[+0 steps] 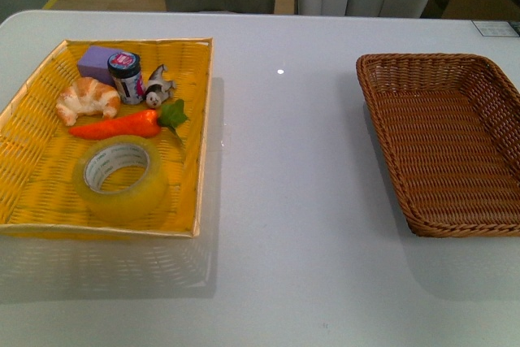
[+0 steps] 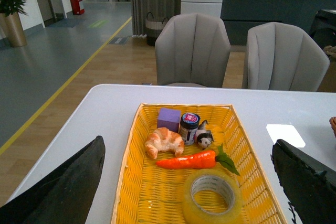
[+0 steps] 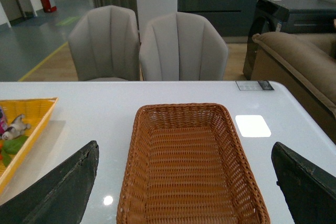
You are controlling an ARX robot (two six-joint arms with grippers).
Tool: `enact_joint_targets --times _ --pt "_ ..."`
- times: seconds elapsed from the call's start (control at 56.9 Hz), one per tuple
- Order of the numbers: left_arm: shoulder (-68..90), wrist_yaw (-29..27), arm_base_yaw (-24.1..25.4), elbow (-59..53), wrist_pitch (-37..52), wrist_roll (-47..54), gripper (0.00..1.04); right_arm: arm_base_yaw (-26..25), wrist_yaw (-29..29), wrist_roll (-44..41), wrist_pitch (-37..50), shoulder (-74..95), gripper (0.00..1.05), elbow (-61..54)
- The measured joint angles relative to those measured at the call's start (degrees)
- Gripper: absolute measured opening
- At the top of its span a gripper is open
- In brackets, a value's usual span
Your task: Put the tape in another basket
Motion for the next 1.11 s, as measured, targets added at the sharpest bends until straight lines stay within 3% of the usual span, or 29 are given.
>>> enact_joint_targets --times 0.72,0.826,0.861,0.949,1.107 --pt "0.0 0.0 0.0 0.0 0.0 0.0 0.96 0.0 0.0 0.0 0.0 0.0 0.96 0.0" --pt "9.4 -0.9 1.3 6.0 -13.0 -6.1 0.96 0.0 0.0 0.0 0.0 0.0 0.96 0.0" --pt "14.2 -0.1 2.5 7.6 -13.4 -7.4 0.96 0.0 -0.1 0.0 0.0 0.0 0.96 0.0" --pt "25.1 2.0 5.2 10.6 -7.5 -9.4 0.96 0.0 0.0 0.0 0.0 0.0 0.96 0.0" --pt "52.2 7.6 5.6 18.0 16.4 -10.2 0.96 0.0 0.0 0.0 0.0 0.0 0.96 0.0"
